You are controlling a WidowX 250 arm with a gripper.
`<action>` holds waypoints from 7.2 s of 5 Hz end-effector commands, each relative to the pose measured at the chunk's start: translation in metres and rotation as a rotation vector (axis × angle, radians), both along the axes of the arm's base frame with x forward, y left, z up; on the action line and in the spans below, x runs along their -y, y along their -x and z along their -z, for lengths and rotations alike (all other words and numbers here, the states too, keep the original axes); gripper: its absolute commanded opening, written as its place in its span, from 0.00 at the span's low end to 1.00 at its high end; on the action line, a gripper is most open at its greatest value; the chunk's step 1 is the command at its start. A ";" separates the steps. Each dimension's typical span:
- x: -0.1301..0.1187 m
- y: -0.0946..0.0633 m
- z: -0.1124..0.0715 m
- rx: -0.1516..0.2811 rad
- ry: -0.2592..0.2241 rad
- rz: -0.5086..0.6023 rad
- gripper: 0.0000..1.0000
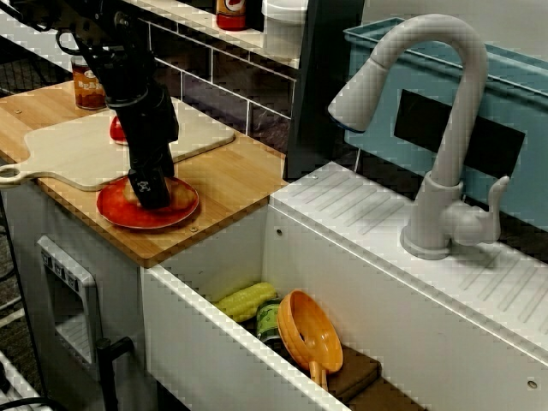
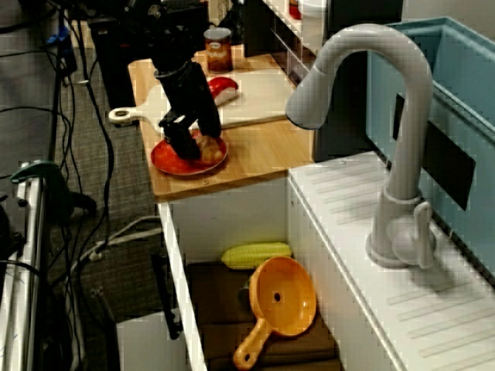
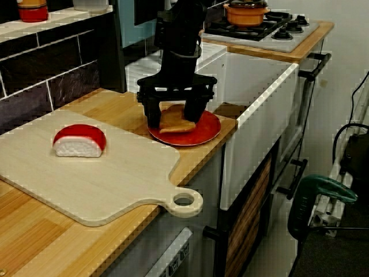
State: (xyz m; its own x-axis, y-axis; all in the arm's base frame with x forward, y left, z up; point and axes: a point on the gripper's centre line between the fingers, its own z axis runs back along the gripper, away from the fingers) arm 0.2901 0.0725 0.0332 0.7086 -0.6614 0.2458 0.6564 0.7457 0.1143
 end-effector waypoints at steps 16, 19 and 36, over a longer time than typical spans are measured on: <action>-0.027 0.003 -0.040 -0.120 0.121 -1.212 1.00; -0.009 0.003 -0.046 -0.059 0.174 -1.300 1.00; 0.005 0.005 -0.013 -0.173 0.236 -1.762 0.00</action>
